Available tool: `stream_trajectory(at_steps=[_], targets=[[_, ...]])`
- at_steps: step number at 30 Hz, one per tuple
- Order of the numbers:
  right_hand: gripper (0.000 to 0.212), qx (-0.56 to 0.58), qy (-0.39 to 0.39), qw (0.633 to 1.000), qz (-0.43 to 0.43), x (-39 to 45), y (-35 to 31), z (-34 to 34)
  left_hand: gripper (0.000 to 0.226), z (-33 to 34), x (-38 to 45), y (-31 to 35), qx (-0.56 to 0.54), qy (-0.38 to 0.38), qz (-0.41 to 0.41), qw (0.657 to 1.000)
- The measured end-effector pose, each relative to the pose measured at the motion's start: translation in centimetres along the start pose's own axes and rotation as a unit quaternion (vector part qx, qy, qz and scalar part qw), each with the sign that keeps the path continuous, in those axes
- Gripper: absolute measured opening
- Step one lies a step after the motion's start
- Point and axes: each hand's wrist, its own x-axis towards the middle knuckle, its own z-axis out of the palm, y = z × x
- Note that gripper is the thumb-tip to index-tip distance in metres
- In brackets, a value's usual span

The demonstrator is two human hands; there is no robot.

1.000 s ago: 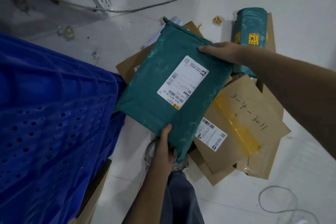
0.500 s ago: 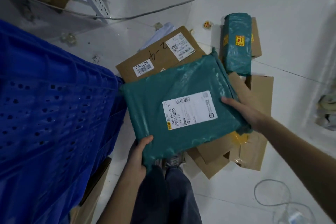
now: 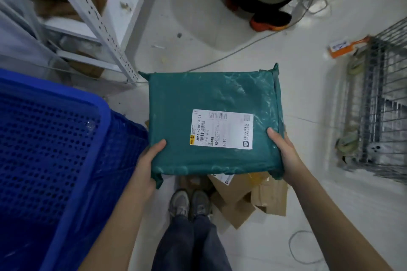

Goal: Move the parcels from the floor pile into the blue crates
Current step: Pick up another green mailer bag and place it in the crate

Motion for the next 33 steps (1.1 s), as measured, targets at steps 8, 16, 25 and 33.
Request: stream_trajectory(at_steps=[8,16,25,33], targets=[[0.080,-0.001,-0.053,0.997,-0.059,-9.9,-9.9,3.8,0.023,4.6,-12.5,9.7,-0.003,0.025,0.074,0.997],[0.079,-0.039,-0.134,0.987,-0.082,-15.7,-13.9,12.4,0.033,0.6,-24.1,14.2,-0.054,0.101,0.143,0.983],[0.098,-0.141,-0.299,0.943,-0.040,-20.7,-10.1,26.3,0.017,-9.5,-35.6,12.9,-0.166,0.223,0.212,0.937],[0.084,-0.259,-0.378,0.889,-0.013,-26.8,-1.1,37.0,0.015,-20.3,-44.2,8.0,-0.284,0.307,0.236,0.877]])
